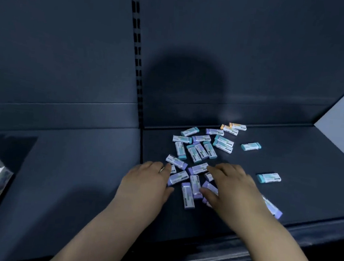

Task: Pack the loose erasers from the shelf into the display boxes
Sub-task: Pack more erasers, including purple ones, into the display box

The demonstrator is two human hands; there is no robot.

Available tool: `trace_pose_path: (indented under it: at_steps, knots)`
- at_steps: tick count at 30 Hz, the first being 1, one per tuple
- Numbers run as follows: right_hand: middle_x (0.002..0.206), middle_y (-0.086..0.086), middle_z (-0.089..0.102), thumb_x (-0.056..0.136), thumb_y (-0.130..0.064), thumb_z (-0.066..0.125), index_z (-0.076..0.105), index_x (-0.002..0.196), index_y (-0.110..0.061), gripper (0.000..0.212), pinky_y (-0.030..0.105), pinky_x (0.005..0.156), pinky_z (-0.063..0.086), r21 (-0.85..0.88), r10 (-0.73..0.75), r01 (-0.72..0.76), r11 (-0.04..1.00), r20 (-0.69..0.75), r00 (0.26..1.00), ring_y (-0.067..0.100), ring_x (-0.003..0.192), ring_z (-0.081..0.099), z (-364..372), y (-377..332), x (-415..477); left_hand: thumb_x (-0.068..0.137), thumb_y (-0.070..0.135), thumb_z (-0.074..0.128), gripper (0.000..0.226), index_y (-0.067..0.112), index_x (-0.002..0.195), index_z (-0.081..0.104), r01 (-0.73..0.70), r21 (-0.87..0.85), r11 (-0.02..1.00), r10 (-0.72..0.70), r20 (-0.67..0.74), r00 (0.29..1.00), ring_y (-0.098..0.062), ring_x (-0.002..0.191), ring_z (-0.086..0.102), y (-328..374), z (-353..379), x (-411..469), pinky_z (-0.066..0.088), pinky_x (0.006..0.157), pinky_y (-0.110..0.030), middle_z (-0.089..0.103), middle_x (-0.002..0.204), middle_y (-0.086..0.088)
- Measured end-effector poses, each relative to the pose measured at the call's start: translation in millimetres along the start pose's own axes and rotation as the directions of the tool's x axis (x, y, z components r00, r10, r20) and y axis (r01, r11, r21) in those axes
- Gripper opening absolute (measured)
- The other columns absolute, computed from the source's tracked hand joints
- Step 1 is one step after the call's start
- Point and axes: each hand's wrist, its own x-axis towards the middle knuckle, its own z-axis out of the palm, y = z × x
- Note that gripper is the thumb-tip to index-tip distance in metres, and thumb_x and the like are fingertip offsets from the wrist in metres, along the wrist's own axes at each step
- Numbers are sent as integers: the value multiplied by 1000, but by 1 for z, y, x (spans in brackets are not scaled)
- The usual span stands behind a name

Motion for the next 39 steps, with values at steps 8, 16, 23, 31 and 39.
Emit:
trace_pose_path:
  at_steps: [8,16,23,31,39]
  knots:
    - [143,-5,33,91,-50,43,28,142,-25,59,32,106,27,0,0,0,1000,34,999,18,133,26,1,49,17,98,42,35,55,22,147,20,-16,38,999,16,13,1000,-14,133,29,28,4,33,26,106,-25,31,147,6]
    - [141,-5,35,91,-49,44,33,140,-25,57,33,103,31,-73,-82,83,994,23,996,18,131,28,-19,140,55,97,37,41,45,20,139,37,54,67,996,-53,-16,998,-20,128,36,91,17,106,29,103,-29,41,139,2]
    - [138,1,42,92,-42,46,41,137,-21,49,34,101,35,-58,-120,122,991,46,992,22,126,34,-14,202,127,88,11,53,37,18,124,52,54,173,983,-54,-4,999,-23,114,46,115,32,194,38,92,-30,52,122,-2]
    - [127,2,51,91,-27,48,52,125,-21,35,32,91,40,19,-196,196,980,0,981,23,114,43,12,222,189,86,5,50,44,17,128,50,72,178,981,-88,81,993,-24,120,42,121,50,254,36,95,-31,46,131,-4]
    - [112,5,55,89,-30,54,56,108,-17,24,31,83,39,38,-215,216,976,-25,976,23,105,48,25,218,213,87,13,54,37,18,124,50,106,153,983,-117,63,991,-23,117,41,120,57,273,36,92,-30,47,124,-3]
